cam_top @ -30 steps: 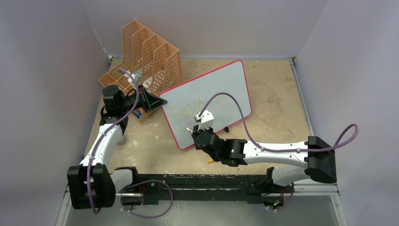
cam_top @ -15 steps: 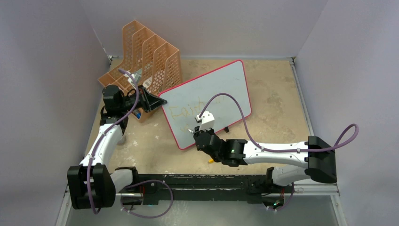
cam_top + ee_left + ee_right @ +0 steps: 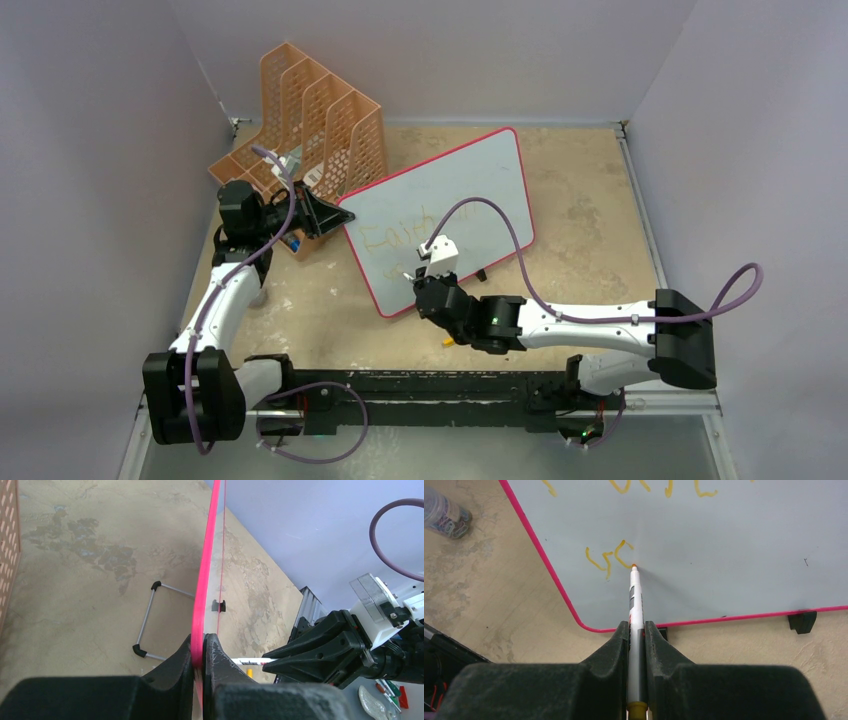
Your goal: Write a sentence on the whiteboard
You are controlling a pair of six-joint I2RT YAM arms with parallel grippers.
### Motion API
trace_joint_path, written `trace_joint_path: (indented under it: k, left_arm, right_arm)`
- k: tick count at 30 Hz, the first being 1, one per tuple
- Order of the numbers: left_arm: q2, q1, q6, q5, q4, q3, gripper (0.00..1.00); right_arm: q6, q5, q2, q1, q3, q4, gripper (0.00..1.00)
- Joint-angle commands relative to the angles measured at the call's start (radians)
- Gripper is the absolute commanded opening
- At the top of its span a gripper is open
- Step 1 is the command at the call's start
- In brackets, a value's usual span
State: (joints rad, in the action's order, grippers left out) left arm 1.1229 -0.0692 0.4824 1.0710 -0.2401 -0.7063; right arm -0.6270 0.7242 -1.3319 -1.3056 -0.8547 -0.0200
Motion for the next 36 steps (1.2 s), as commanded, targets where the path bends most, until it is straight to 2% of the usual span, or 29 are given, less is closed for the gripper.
trace_joint_path:
  k: [1,12,36]
  left_arm:
    - [-0.008,-0.009,-0.064,-0.037,-0.068,-0.009,0.00]
    - [-0.008,-0.009,-0.064,-0.036,-0.070,-0.009,0.00]
    - [-0.005,-0.009,-0.062,-0.032,-0.073,-0.009,0.00]
  right_arm:
    - [0.006,0.078,0.019,0.019,-0.007,0.015,0.00]
    - [0.026,0.100,0.016,0.024,-0.021,0.063,0.00]
    - [0.101,0.034,-0.015,0.026,-0.054,0.150,0.00]
